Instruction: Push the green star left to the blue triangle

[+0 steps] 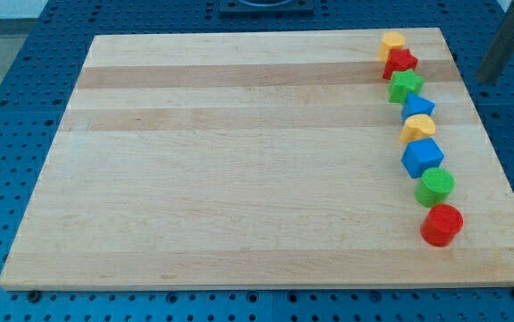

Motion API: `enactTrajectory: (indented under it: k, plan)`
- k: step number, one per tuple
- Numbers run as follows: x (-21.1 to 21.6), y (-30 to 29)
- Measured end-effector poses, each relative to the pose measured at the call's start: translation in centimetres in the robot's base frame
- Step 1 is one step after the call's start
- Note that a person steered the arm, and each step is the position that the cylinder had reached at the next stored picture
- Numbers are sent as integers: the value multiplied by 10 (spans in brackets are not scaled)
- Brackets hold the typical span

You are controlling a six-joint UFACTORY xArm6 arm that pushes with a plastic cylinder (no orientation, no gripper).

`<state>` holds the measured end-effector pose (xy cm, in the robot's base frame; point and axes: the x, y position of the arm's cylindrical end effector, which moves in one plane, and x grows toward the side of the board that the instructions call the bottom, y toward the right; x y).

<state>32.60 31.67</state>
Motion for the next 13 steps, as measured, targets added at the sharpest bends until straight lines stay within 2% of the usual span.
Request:
enactTrajectory:
  k: [1,5,8,10,11,13]
  plan:
    - [7,-43]
    - [8,-54]
    - [8,-155]
    - [26,-221]
    - [26,-220]
    - [21,-155]
